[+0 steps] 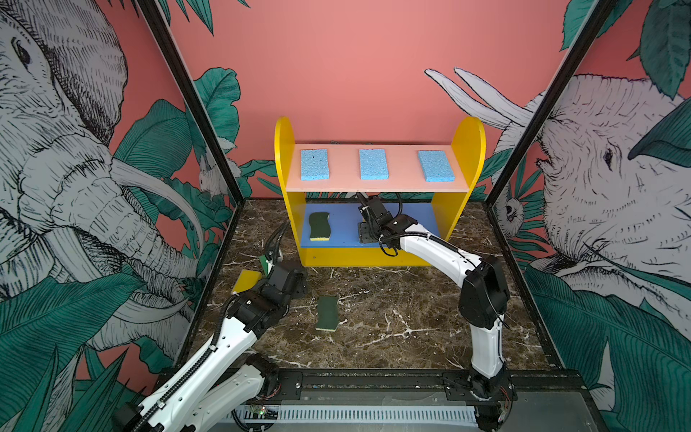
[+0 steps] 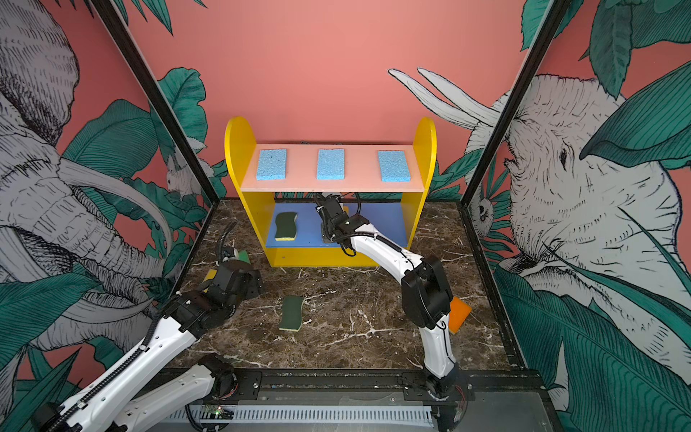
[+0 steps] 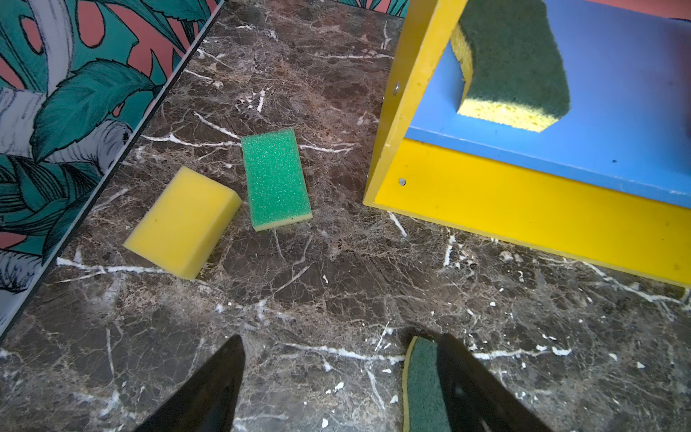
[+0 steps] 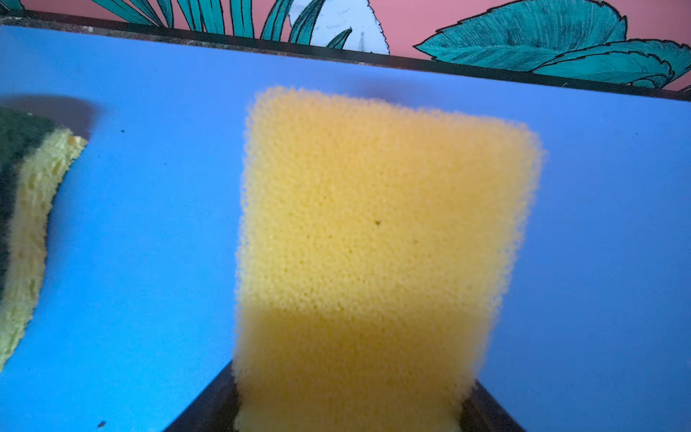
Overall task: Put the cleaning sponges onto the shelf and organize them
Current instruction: 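Move the held yellow sponge over the blue shelf beside the green scrub sponge, then lower the yellow sponge onto the blue shelf and open the right gripper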
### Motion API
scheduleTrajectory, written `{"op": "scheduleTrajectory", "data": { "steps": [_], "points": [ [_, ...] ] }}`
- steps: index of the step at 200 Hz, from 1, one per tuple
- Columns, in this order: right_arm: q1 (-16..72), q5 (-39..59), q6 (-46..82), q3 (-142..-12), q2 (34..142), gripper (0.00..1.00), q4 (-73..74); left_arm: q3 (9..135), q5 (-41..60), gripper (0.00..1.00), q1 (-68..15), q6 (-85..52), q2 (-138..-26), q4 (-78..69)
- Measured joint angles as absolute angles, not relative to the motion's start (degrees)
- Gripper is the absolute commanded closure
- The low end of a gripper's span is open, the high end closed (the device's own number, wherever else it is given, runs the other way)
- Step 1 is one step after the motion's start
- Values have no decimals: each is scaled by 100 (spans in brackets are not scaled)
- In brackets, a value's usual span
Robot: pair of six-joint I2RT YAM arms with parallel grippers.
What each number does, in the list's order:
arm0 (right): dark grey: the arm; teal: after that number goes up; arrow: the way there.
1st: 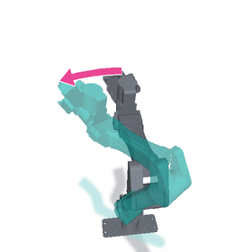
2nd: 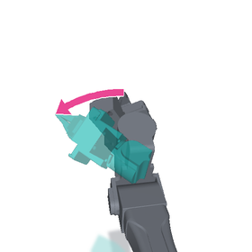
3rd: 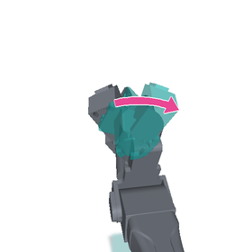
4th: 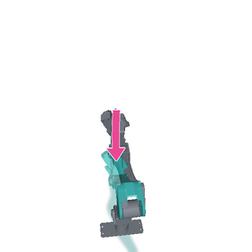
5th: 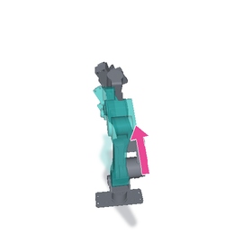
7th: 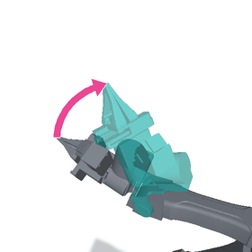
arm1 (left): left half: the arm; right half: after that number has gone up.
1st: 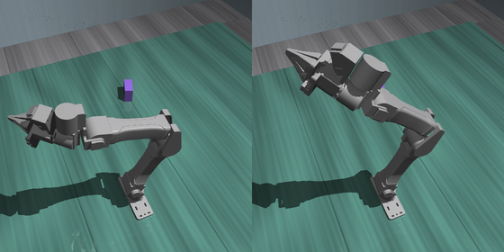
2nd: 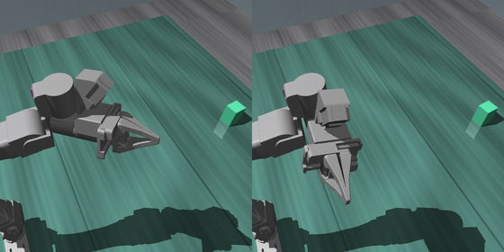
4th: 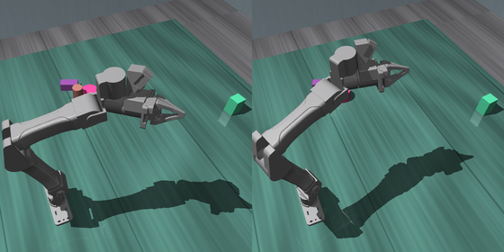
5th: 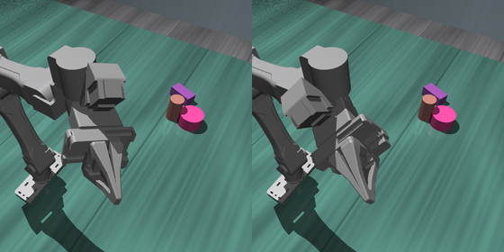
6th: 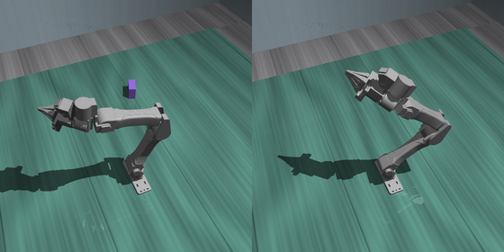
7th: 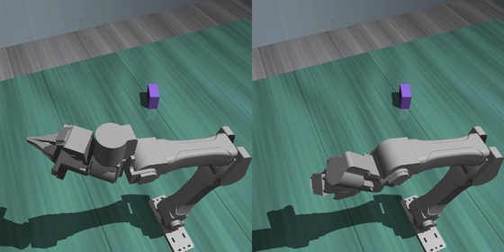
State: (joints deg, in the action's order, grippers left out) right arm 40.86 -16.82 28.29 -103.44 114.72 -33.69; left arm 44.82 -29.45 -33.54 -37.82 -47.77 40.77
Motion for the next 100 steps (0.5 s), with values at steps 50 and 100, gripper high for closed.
{"op": "scheduleTrajectory", "data": {
  "steps": [50,100],
  "points": [
    [4086,-1627,2832,-10401,11496,26,-3457,4482,-2947,18,-3354,-3793,-4777,4077],
    [4084,-1522,2867,-10401,11518,12,-3465,4480,-2954,18,-3354,-3802,-4711,4082]
  ]
}}
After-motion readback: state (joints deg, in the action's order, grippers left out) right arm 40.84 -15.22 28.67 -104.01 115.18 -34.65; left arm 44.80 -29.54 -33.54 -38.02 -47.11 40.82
